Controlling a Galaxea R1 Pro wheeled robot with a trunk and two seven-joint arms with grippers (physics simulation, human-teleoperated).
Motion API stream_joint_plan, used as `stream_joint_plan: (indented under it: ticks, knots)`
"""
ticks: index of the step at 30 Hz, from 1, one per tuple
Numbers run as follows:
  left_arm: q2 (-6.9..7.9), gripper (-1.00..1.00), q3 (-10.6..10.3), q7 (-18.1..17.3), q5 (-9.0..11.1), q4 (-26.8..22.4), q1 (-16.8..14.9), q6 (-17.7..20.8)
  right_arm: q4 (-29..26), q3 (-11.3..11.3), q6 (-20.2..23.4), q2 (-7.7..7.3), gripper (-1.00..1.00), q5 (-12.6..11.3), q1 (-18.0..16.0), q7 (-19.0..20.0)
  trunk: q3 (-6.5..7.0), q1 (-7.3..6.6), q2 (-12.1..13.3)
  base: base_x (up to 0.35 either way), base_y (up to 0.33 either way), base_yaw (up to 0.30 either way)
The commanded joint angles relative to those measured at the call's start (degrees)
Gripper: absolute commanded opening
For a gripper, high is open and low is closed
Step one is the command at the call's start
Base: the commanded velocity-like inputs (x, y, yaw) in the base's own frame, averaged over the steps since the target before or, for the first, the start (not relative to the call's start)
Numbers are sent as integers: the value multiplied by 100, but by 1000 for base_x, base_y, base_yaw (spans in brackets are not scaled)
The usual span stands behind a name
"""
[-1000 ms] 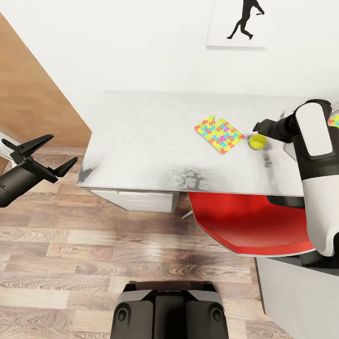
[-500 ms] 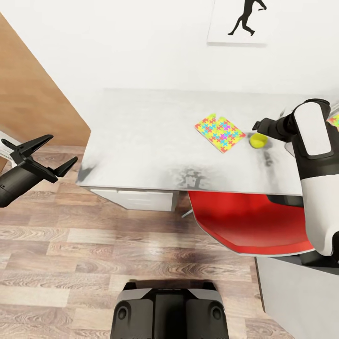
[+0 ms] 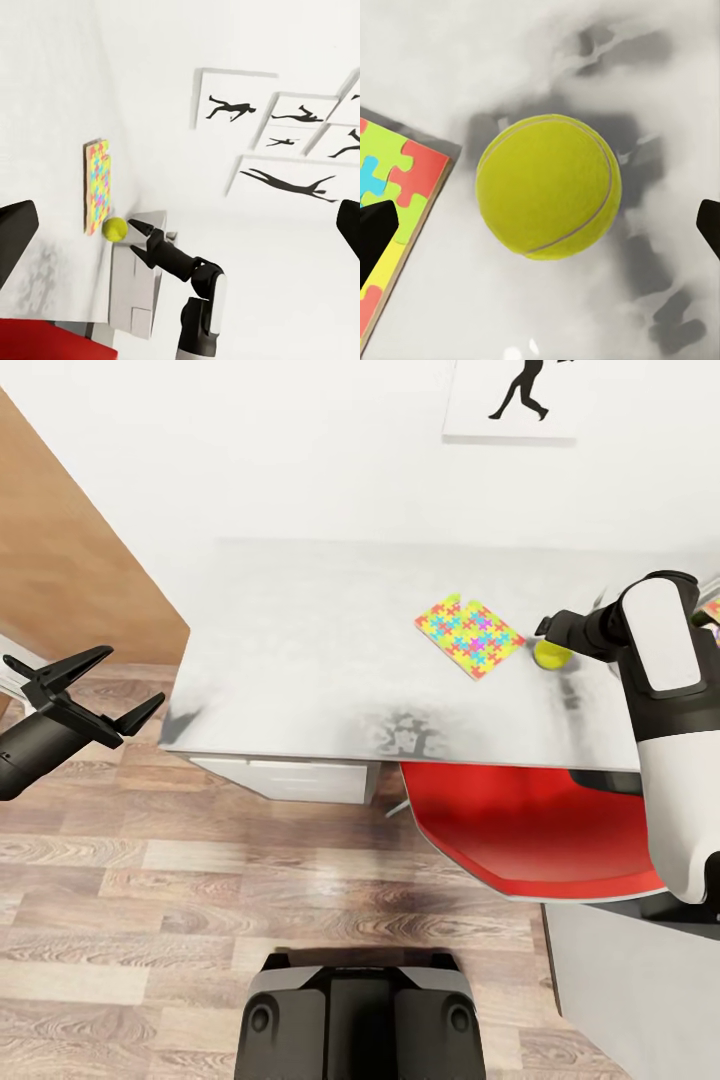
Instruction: Put all the toys in the child's room - the three board games (two on the bed and one on the table), the two jigsaw puzzles on the table, and the tennis ball on the table - inside the toy box on the table in the child's room.
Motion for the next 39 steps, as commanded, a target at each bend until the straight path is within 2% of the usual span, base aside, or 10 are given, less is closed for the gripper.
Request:
stream_joint_plan:
  ticks: [1, 18, 39]
  knots:
    - [1, 100, 3, 12, 18, 0, -3, 20, -3, 19, 13, -6, 100, -50, -4, -55, -10, 3, -9, 0, 0, 0]
    - [1, 100, 3, 11, 17, 0, -3, 20, -3, 28, 3, -12, 100, -45, 2, -40, -35, 3, -9, 0, 0, 0]
    - [1, 100, 3, 8, 17, 0, -3, 20, -5, 27, -1, -11, 100, -44, 2, -39, -168, 3, -9, 0, 0, 0]
